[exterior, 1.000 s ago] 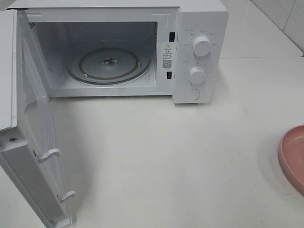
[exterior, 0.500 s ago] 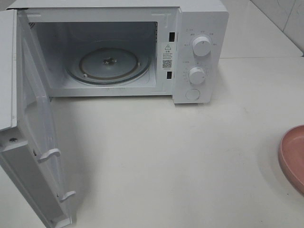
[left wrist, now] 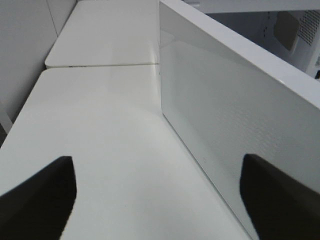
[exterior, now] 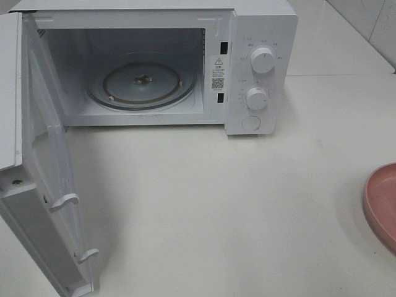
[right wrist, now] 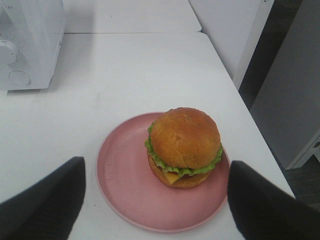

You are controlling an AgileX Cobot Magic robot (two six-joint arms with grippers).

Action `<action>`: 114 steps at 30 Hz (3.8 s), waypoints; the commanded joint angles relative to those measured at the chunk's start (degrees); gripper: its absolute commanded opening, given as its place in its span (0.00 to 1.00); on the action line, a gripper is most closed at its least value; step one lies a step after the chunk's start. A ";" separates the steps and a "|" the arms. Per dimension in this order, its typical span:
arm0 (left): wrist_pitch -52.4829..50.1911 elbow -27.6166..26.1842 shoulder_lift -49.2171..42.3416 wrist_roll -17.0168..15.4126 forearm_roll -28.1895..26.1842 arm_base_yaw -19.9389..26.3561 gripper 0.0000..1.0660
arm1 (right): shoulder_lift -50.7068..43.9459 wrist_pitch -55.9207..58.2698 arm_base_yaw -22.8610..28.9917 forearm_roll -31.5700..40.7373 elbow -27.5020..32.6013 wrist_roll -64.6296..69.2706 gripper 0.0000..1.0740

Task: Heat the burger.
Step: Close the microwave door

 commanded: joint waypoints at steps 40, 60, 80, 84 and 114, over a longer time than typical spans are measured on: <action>-83.25 21.31 43.20 -8.77 5.67 0.34 0.00 | -1.43 -0.29 -0.29 -0.52 0.11 0.34 0.71; -106.63 21.03 75.63 -25.95 28.71 0.23 0.00 | -1.43 -0.29 -0.29 -0.52 0.11 0.29 0.71; -114.31 17.13 86.46 -25.32 30.02 -7.79 0.00 | -1.43 -0.29 -0.29 -0.52 0.11 0.29 0.71; -114.31 16.27 88.41 -23.72 25.55 -11.92 0.00 | -1.43 -0.29 -0.29 -0.52 0.11 0.29 0.71; -106.28 -6.82 99.12 -9.63 -4.07 -37.93 0.00 | -1.43 -0.29 -0.29 -0.52 0.11 0.29 0.71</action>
